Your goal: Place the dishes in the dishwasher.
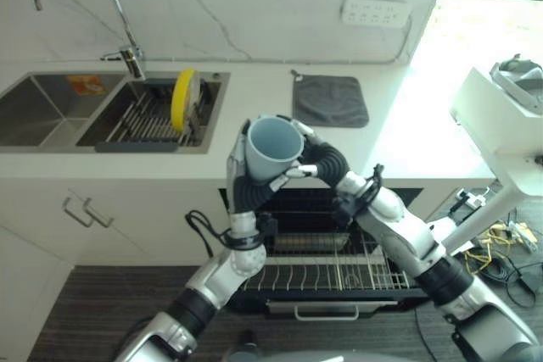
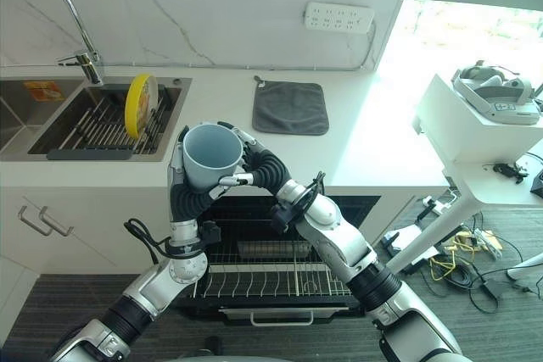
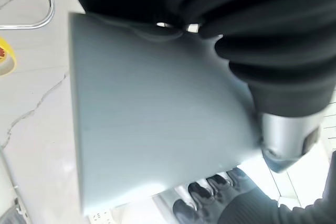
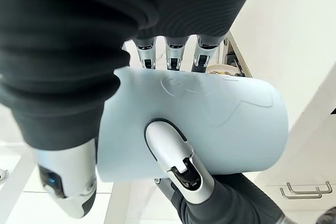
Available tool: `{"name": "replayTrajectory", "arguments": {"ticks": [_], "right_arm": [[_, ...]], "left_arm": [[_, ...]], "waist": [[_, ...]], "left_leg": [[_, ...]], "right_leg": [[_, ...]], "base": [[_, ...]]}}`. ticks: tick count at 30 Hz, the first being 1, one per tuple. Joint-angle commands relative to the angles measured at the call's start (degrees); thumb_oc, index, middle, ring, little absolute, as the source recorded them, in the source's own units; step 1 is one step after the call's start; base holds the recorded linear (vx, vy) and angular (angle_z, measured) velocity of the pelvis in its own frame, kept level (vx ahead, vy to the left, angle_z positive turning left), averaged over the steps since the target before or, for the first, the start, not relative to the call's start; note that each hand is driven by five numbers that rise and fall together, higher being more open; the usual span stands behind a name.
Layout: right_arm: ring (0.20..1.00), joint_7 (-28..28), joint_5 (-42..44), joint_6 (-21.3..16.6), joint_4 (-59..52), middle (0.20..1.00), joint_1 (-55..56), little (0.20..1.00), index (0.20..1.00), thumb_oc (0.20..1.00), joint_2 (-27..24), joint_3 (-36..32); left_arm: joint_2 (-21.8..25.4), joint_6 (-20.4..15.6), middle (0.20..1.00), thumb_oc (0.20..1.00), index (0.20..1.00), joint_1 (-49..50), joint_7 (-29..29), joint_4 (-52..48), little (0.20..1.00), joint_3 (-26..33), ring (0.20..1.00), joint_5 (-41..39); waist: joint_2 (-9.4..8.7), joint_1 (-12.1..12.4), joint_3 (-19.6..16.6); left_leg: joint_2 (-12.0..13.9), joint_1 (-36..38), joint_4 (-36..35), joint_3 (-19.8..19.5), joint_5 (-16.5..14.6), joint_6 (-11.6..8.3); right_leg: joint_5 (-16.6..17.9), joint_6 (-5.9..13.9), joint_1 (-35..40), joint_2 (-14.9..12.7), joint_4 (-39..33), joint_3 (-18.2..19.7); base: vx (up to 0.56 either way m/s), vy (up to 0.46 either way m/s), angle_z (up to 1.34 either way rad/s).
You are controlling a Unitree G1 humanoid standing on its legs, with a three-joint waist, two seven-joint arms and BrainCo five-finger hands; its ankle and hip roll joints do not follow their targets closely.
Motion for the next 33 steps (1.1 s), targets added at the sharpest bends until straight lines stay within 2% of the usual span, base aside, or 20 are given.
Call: {"name": "replayTrajectory", "arguments": {"ticks": [1, 10, 20, 21, 22, 23, 24, 33], "right_arm": [[1.000, 1.06, 2.59, -2.85, -2.53, 1.000, -5.41, 1.000, 1.000, 1.000, 2.87, 1.21], [1.000, -0.48, 0.90, -3.12, -0.17, 1.000, -5.55, 1.000, 1.000, 1.000, 3.71, 2.66], [1.000, -1.85, -5.60, -5.43, 1.21, 1.000, -6.37, 1.000, 1.000, 1.000, 3.99, 3.65], [0.950, -2.17, -7.21, -5.88, 1.36, 0.950, -6.64, 0.950, 0.950, 0.950, 4.02, 3.72], [0.592, -2.36, -7.66, -6.10, 1.42, 0.592, -6.78, 0.592, 0.592, 0.592, 4.01, 3.76], [0.322, -2.70, -8.89, -6.67, 1.41, 0.322, -7.07, 0.322, 0.322, 0.322, 3.82, 3.86], [0.200, -2.90, -9.49, -7.09, 1.36, 0.200, -7.30, 0.200, 0.200, 0.200, 3.63, 3.89], [0.200, -4.95, -8.17, -9.18, 0.39, 0.200, -8.04, 0.200, 0.200, 0.200, 3.64, 3.97]], "left_arm": [[-1.03, -0.77, 0.200, 0.200, 0.200, -6.16, 2.01, 2.30, 0.200, -3.53, 0.200, 4.10], [-0.08, 1.83, 0.200, 0.200, 0.200, -8.46, 4.09, 0.80, 0.200, -5.34, 0.200, 9.43], [-0.13, 2.46, 0.200, 0.200, 0.200, -9.77, 3.67, 0.45, 0.200, -6.87, 0.200, 8.51], [-0.15, 2.44, 0.200, 0.200, 0.200, -9.87, 3.57, 0.45, 0.200, -6.92, 0.200, 8.48], [-0.17, 2.42, 0.200, 0.200, 0.200, -9.93, 3.61, 0.45, 0.200, -6.98, 0.200, 8.57], [-0.15, 2.37, 0.200, 0.200, 0.200, -9.96, 3.59, 0.37, 0.200, -7.11, 0.200, 8.60], [-0.16, 2.44, 0.200, 0.200, 0.200, -10.03, 3.50, 0.29, 0.200, -7.26, 0.200, 8.68], [0.06, 2.59, 0.200, 0.200, 0.200, -10.05, 0.76, -0.53, 0.200, -8.60, 0.200, 7.87]], "waist": [[0.81, 1.43, 1.60], [1.00, 1.25, 1.50], [1.15, 1.20, 1.68], [1.17, 1.20, 1.69], [1.17, 1.21, 1.70], [1.18, 1.25, 1.74], [1.18, 1.28, 1.80], [1.17, 1.40, 2.11]], "left_leg": [[2.71, 3.14, 5.11, -1.77, -8.88, -1.09], [2.66, 3.43, 4.68, -1.71, -8.73, -1.08], [2.60, 3.62, 4.58, -1.58, -8.76, -0.91], [2.58, 3.60, 4.64, -1.58, -8.78, -0.89], [2.56, 3.58, 4.66, -1.61, -8.79, -0.88], [2.53, 3.54, 4.73, -1.68, -8.85, -0.83], [2.51, 3.51, 4.80, -1.74, -8.90, -0.80], [2.42, 3.33, 5.36, -1.94, -9.22, -0.67]], "right_leg": [[-4.46, -1.20, -2.34, -1.90, 5.71, -0.03], [-4.36, -1.06, -2.25, -1.98, 5.62, -0.05], [-4.45, -1.00, -2.19, -2.13, 5.86, -0.19], [-4.47, -1.01, -2.22, -2.12, 5.92, -0.14], [-4.48, -1.02, -2.24, -2.12, 5.93, -0.10], [-4.52, -1.04, -2.27, -2.11, 6.00, -0.06], [-4.57, -1.06, -2.27, -2.10, 6.03, 0.01], [-4.75, -1.07, -2.39, -2.07, 6.39, 0.25]], "base": [[0.00, 0.000, 0.00], [0.00, 0.000, 0.00], [0.00, 0.000, 0.00], [0.00, 0.000, 0.00], [0.00, 0.000, 0.00], [0.00, 0.000, 0.00], [0.00, 0.000, 0.00], [0.00, 0.000, 0.00]]}}
